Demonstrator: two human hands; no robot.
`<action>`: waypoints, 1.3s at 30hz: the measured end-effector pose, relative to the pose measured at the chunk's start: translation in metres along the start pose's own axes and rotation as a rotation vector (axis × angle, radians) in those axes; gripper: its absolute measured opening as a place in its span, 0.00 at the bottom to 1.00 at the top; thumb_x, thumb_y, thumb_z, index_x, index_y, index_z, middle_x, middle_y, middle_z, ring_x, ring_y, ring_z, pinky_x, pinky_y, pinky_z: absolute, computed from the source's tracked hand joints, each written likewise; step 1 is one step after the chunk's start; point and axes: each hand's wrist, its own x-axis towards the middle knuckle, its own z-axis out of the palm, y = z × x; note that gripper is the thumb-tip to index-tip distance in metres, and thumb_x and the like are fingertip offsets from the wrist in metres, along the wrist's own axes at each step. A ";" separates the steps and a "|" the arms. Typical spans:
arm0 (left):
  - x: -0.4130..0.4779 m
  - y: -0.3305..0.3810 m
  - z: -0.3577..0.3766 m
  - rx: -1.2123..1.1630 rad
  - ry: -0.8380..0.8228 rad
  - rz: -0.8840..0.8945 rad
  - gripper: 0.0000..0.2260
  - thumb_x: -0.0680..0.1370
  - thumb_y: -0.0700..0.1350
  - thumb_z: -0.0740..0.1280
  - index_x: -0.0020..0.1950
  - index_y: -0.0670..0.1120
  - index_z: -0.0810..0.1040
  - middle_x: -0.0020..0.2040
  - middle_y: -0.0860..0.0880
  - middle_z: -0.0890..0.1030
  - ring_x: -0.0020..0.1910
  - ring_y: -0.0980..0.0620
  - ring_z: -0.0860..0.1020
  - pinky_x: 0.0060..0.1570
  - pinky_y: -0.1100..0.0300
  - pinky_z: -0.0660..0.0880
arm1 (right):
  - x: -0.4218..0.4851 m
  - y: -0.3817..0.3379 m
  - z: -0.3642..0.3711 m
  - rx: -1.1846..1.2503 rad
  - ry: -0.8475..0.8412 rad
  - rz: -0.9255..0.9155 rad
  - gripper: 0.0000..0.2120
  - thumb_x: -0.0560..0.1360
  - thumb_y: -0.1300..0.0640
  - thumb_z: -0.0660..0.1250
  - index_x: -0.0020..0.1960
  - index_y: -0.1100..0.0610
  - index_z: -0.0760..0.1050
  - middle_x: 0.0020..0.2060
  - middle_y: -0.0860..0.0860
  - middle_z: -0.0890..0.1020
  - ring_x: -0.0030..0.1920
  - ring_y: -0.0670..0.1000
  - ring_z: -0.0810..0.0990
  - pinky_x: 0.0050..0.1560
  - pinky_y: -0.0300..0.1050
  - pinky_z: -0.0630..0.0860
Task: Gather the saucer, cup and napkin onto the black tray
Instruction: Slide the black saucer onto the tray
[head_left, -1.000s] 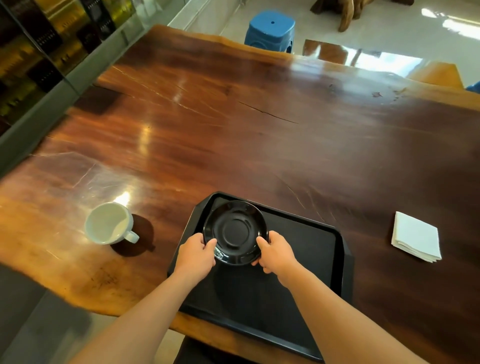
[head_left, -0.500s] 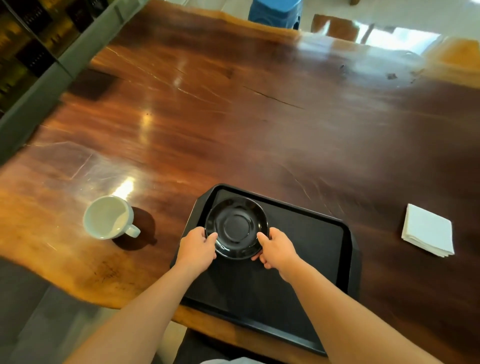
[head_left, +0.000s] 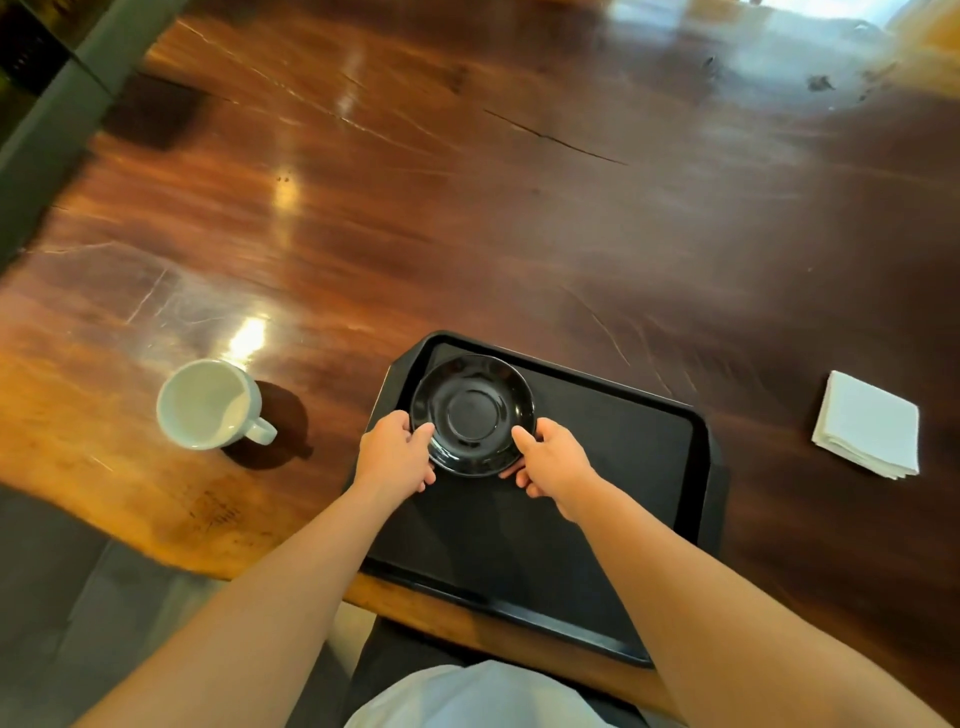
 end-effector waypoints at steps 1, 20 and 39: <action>0.002 0.001 0.000 -0.002 -0.002 -0.004 0.14 0.84 0.46 0.64 0.41 0.43 0.66 0.35 0.36 0.84 0.16 0.58 0.74 0.18 0.69 0.68 | 0.001 -0.001 0.000 0.002 -0.002 0.001 0.09 0.85 0.53 0.58 0.48 0.56 0.70 0.35 0.56 0.84 0.26 0.48 0.73 0.26 0.40 0.68; 0.011 0.006 0.005 0.028 -0.002 -0.018 0.13 0.83 0.48 0.65 0.52 0.37 0.75 0.31 0.42 0.84 0.25 0.49 0.83 0.31 0.59 0.80 | 0.013 0.001 -0.001 -0.054 0.019 0.023 0.09 0.84 0.52 0.58 0.55 0.57 0.72 0.39 0.56 0.87 0.29 0.49 0.76 0.27 0.41 0.70; -0.006 0.010 -0.003 -0.034 -0.137 -0.114 0.20 0.83 0.40 0.63 0.75 0.37 0.68 0.54 0.38 0.85 0.32 0.53 0.83 0.27 0.64 0.78 | -0.017 -0.013 0.000 -0.103 -0.048 0.109 0.19 0.84 0.63 0.55 0.75 0.57 0.64 0.63 0.56 0.79 0.56 0.55 0.85 0.36 0.42 0.81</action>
